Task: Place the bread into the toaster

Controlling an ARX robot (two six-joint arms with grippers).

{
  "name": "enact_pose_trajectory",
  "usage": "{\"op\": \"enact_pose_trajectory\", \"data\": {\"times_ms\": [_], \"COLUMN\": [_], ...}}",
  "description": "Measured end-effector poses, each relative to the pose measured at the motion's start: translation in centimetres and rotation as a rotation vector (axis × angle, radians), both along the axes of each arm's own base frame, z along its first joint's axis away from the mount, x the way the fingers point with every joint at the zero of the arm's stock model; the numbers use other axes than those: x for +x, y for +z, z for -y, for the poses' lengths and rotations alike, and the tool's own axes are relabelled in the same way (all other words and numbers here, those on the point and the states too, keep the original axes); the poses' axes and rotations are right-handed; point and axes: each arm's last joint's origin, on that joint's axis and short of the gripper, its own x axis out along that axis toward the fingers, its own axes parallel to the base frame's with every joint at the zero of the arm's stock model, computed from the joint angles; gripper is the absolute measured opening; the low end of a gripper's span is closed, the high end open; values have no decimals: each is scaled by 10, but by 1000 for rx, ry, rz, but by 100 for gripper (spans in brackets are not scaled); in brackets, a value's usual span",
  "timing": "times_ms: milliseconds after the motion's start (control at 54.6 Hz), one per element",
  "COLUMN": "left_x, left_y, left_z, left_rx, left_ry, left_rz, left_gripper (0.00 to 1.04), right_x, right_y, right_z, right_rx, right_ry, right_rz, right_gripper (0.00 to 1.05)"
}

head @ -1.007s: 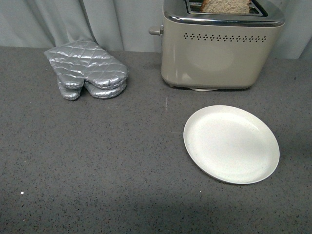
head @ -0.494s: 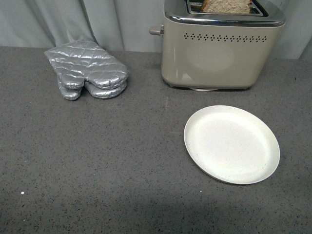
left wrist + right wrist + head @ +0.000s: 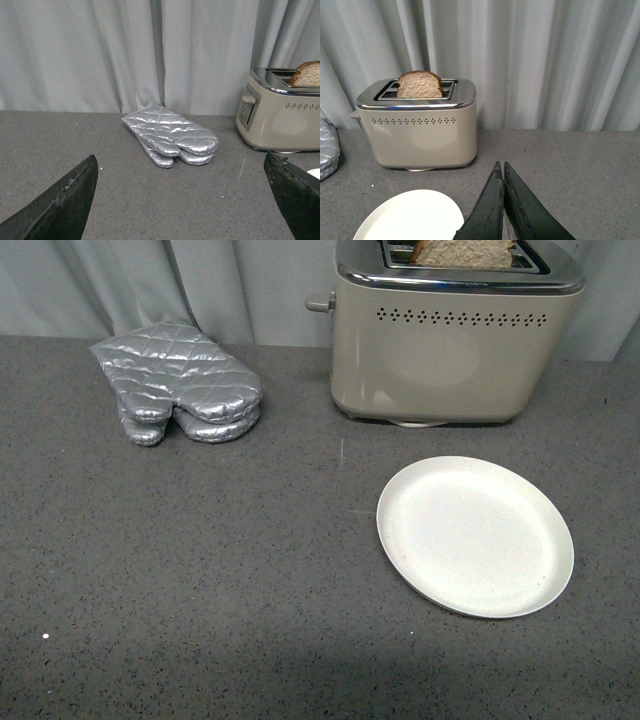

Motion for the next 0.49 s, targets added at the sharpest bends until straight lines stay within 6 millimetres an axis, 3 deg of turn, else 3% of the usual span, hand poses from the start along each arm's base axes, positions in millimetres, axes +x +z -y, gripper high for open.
{"op": "enact_pose_trajectory", "data": {"times_ms": [494], "left_x": [0], "left_y": [0], "left_z": [0], "left_rx": [0], "left_ry": [0], "left_rz": [0], "left_gripper": [98], "right_x": [-13], "right_y": [2], "right_z": [0], "right_rx": [0], "right_ry": [0], "right_rz": [7], "right_gripper": [0]}}
